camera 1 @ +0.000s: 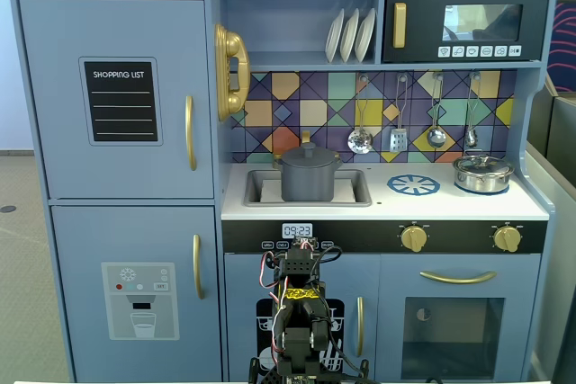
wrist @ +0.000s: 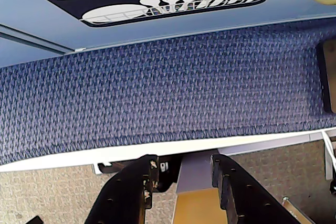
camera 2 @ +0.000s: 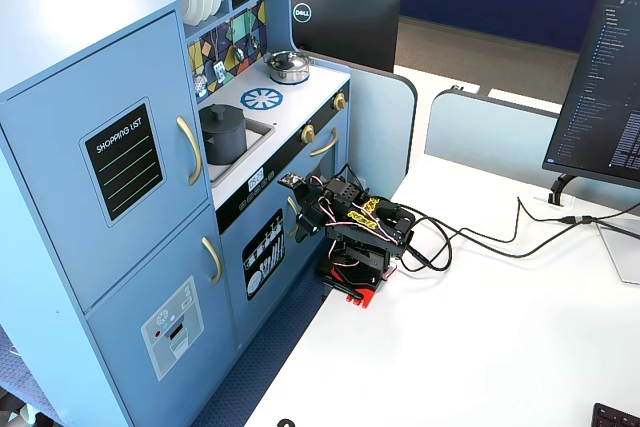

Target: Take off the lid from the gray recipient and place it on the counter

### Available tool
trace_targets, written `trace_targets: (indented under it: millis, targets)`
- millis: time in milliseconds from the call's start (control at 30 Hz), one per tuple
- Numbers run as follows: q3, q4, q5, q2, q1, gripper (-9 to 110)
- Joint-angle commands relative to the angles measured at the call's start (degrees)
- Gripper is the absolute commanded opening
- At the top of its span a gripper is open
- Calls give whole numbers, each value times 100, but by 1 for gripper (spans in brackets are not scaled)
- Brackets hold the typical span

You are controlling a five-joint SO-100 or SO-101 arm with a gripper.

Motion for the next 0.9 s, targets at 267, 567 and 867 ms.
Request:
trace_targets:
  millis: [267,567,867]
  targets:
    - [9,1037,9,-35,369,0]
    - [-1028,-141,343,-176,536,0]
    - [-4228,-3771,141,-1837,431,0]
